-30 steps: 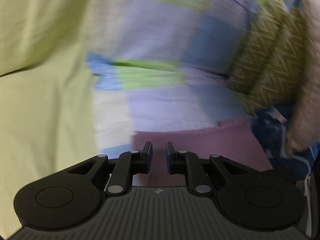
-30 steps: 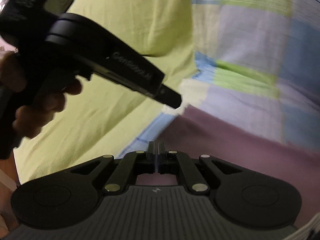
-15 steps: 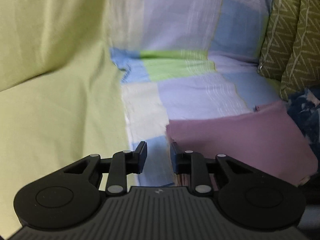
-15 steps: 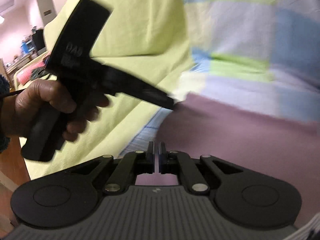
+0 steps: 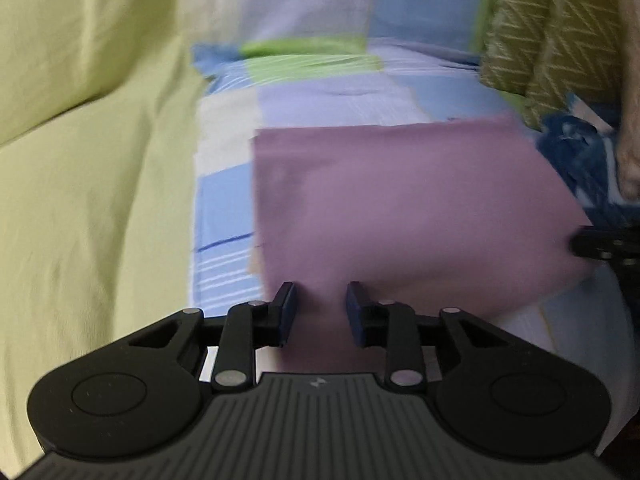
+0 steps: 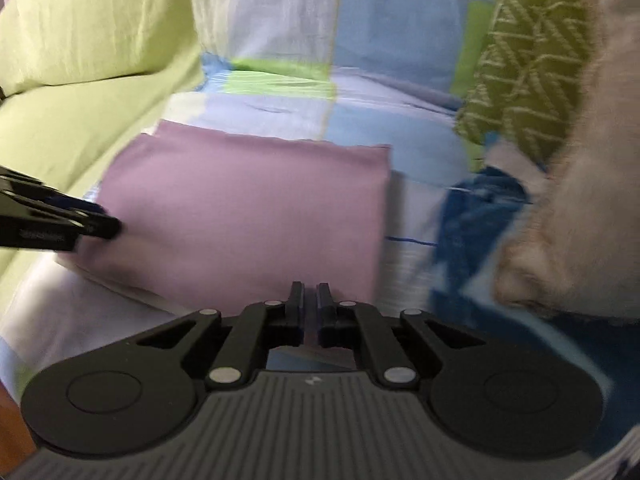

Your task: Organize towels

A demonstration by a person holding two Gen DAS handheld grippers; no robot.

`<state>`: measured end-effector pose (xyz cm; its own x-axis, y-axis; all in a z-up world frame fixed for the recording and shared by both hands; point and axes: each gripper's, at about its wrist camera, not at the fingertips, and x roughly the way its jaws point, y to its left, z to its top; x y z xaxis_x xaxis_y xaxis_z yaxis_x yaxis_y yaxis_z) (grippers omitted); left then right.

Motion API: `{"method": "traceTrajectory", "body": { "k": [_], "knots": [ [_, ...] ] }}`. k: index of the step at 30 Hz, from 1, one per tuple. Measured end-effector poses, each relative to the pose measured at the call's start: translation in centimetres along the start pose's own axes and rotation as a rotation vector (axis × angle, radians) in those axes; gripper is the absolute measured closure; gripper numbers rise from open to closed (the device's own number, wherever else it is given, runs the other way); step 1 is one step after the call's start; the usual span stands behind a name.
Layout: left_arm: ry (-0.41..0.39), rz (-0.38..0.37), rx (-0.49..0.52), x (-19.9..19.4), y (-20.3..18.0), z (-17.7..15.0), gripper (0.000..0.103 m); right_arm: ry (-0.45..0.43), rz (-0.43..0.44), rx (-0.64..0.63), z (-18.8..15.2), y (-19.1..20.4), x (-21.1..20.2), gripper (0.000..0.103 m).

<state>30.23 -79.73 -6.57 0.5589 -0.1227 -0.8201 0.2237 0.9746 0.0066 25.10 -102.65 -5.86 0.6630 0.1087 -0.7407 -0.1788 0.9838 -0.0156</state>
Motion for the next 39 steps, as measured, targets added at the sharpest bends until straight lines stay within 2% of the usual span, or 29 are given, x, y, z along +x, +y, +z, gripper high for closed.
{"method": "traceTrajectory", "body": {
  "k": [2,6,9,11,13,15,18,19,21,25,27,30,32,35,39],
  "knots": [
    [-0.011,0.018,-0.017,-1.0,0.2,0.2,0.077,-0.024,0.017,0.011,-0.1,-0.2,-1.1,0.098],
    [-0.025,-0.028,-0.062,-2.9,-1.2,-0.2,0.073,-0.039,0.090,-0.033,-0.9,1.3,-1.3,0.098],
    [0.045,0.019,-0.002,-2.0,-3.9,-1.6,0.071,0.011,0.057,-0.031,-2.0,1.5,0.0,0.099],
    [0.104,0.071,-0.032,-1.8,-3.8,-1.6,0.071,0.019,0.037,-0.022,-2.2,1.3,-0.3,0.099],
    [0.127,0.087,-0.069,-2.2,-3.6,-1.3,0.070,0.014,0.026,0.022,-2.1,0.9,-1.9,0.095],
    [0.132,0.107,-0.070,-3.3,-3.8,-0.9,0.069,-0.005,0.029,0.061,-2.2,0.8,-3.5,0.083],
    [0.133,0.132,-0.049,-5.5,-4.2,-0.3,0.063,-0.023,0.016,0.164,-2.2,1.4,-6.8,0.072],
    [0.129,0.129,-0.044,-6.2,-4.2,-0.4,0.060,-0.025,0.019,0.182,-2.2,1.5,-7.4,0.070],
    [0.119,0.112,-0.038,-7.9,-4.3,-1.0,0.054,-0.042,0.014,0.236,-2.7,2.7,-9.6,0.052],
    [0.096,0.080,-0.011,-11.8,-4.2,-2.7,0.052,-0.076,-0.005,0.308,-4.0,4.9,-13.2,0.039],
    [0.088,0.072,0.003,-14.4,-4.2,-3.9,0.050,-0.073,-0.032,0.353,-4.9,6.4,-15.6,0.028],
    [0.091,0.054,-0.004,-17.6,-4.0,-5.1,0.045,-0.076,-0.039,0.401,-5.5,7.5,-18.1,0.016],
    [0.087,0.039,-0.021,-19.2,-3.8,-5.5,0.038,-0.076,-0.030,0.431,-5.6,8.1,-19.9,0.011],
    [0.080,0.032,-0.056,-22.2,-3.8,-6.2,0.037,-0.083,-0.022,0.444,-5.4,8.8,-22.6,0.005],
    [0.054,0.049,-0.083,-24.2,-4.0,-7.6,0.032,-0.095,-0.033,0.413,-5.6,9.2,-24.7,0.002]
  ]
}}
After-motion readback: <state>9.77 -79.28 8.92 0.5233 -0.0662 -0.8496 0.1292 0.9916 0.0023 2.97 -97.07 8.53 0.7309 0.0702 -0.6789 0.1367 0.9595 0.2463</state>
